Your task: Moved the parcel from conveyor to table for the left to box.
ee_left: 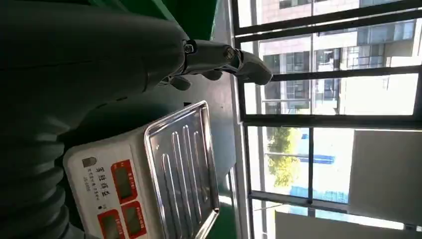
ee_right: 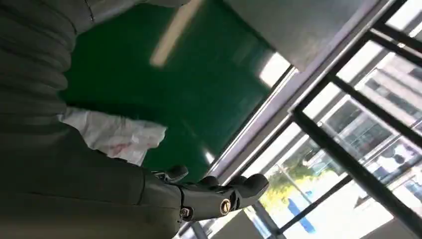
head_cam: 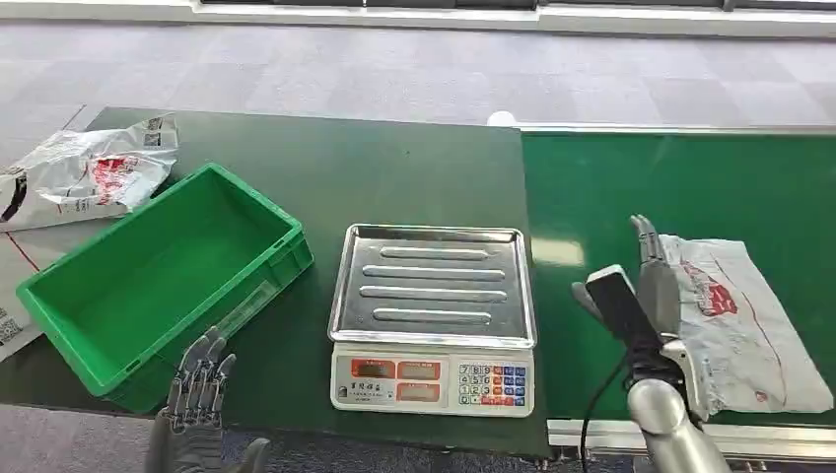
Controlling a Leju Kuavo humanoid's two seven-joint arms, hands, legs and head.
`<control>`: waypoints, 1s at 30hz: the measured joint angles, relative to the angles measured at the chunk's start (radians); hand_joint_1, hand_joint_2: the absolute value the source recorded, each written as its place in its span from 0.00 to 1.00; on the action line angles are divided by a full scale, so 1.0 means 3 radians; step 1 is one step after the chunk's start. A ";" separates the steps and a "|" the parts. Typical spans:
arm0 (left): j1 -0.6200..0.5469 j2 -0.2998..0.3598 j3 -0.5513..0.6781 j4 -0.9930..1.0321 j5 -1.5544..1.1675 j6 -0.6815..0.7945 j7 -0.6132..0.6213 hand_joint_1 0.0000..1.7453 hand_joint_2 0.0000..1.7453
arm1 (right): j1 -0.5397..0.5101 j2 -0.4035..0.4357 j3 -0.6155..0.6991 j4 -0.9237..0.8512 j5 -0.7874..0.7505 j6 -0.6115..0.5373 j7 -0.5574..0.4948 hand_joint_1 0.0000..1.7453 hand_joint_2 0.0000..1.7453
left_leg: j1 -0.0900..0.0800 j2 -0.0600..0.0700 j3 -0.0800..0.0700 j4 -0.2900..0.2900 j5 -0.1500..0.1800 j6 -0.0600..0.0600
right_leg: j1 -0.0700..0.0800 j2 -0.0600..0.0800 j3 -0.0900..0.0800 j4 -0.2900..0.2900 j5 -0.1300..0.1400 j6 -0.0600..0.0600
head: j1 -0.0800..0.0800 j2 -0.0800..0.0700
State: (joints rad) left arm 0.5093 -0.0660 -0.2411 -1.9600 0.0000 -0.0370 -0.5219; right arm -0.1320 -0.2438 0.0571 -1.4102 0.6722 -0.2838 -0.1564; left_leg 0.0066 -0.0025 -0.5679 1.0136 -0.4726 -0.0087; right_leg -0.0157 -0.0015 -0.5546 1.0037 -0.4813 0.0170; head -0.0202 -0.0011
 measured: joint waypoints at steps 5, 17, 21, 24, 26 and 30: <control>-0.0026 0.0042 -0.0010 0.0020 0.0076 -0.0061 0.0081 0.00 1.00 | -0.0369 -0.0185 -0.0239 0.0541 0.0188 0.0211 0.0396 0.00 1.00 | -0.0001 -0.0005 -0.0005 0.0000 0.0001 -0.0002 | -0.0001 -0.0004 0.0002 0.0000 0.0001 0.0000 | 0.0000 0.0000; -0.0030 0.0052 -0.0008 0.0032 0.0097 -0.0251 0.0146 0.00 1.00 | -0.0669 -0.0445 -0.0447 0.1313 0.0536 0.0267 0.0836 0.00 1.00 | 0.0000 -0.0008 -0.0011 0.0000 0.0001 -0.0002 | 0.0000 -0.0007 -0.0005 0.0000 -0.0001 0.0000 | 0.0000 0.0000; -0.0037 0.0051 -0.0002 0.0046 0.0098 -0.0401 0.0225 0.00 1.00 | -0.0757 -0.0600 -0.0459 0.1754 0.1067 0.0274 0.1369 0.00 1.00 | -0.0002 -0.0009 -0.0013 0.0000 0.0001 -0.0001 | -0.0001 -0.0007 -0.0004 0.0000 0.0000 0.0001 | 0.0000 0.0000; -0.0075 0.0053 0.0001 0.0078 0.0097 -0.0465 0.0256 0.00 1.00 | -0.0869 -0.0704 -0.0485 0.2234 0.1222 0.0793 0.1639 0.00 1.00 | -0.0003 -0.0009 -0.0012 0.0001 0.0000 0.0000 | -0.0003 -0.0006 -0.0004 -0.0001 0.0000 0.0001 | 0.0000 0.0000; -0.0092 0.0054 0.0006 0.0107 0.0099 -0.0482 0.0256 0.00 1.00 | -0.0886 -0.0753 -0.0483 0.2473 0.1331 0.0997 0.1765 0.00 1.00 | -0.0003 -0.0013 -0.0013 0.0001 -0.0001 0.0001 | -0.0003 -0.0014 -0.0004 -0.0001 0.0000 0.0001 | 0.0000 0.0000; -0.0109 0.0055 0.0037 0.0191 0.0099 -0.0487 0.0240 0.00 1.00 | -0.0913 -0.0807 -0.0483 0.2858 0.1391 0.1277 0.1831 0.00 1.00 | -0.0002 -0.0013 -0.0012 0.0001 -0.0001 0.0000 | 0.0001 -0.0014 -0.0003 -0.0001 -0.0001 0.0000 | 0.0000 0.0000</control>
State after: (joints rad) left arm 0.4766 -0.0496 -0.2301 -1.9028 0.0298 -0.1831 -0.4498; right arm -0.4058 -0.4860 -0.0877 -0.5529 1.0895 0.0993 0.3929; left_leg 0.0060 -0.0064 -0.5716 1.0137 -0.4728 -0.0086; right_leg -0.0153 -0.0056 -0.5555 1.0035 -0.4816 0.0171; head -0.0202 -0.0011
